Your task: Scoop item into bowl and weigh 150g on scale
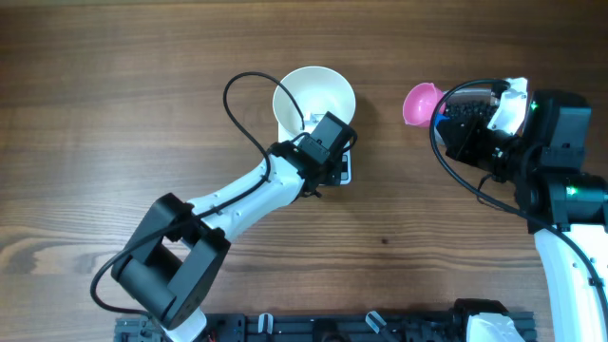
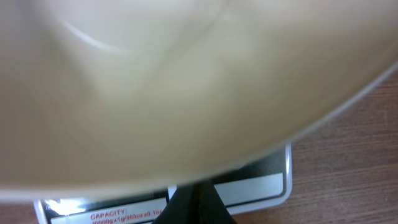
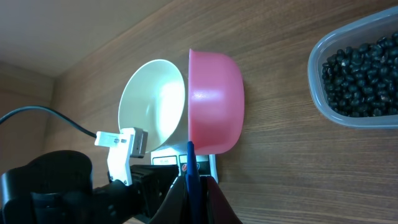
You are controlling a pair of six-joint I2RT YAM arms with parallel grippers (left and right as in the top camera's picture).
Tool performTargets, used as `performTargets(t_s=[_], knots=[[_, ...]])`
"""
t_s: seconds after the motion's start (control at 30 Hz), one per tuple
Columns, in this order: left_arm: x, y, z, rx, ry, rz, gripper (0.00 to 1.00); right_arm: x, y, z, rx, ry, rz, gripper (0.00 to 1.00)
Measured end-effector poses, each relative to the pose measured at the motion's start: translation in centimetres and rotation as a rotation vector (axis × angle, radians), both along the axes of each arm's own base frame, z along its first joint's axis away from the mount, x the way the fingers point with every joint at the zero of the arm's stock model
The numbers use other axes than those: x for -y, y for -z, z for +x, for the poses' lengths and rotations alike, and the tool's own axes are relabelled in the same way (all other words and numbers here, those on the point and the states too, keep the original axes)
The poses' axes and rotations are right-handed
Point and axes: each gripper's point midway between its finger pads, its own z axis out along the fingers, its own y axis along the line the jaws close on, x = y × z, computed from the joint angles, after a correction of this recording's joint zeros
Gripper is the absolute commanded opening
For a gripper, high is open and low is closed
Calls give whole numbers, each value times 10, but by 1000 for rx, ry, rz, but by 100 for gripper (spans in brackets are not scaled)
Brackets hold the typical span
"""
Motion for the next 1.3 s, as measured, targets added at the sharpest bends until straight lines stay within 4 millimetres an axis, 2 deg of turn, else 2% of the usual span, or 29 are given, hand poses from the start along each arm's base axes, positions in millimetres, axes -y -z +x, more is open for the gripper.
performTargets(t_s=[0.23, 0.47, 1.3], knots=[[2, 0, 9, 38, -3, 3, 4, 0, 0, 0, 0, 2, -2, 4], [2, 19, 10, 19, -4, 26, 4, 1, 0, 0, 0, 2, -2, 4], [1, 21, 9, 15, -5, 32, 4, 2, 2, -1, -7, 8, -7, 4]])
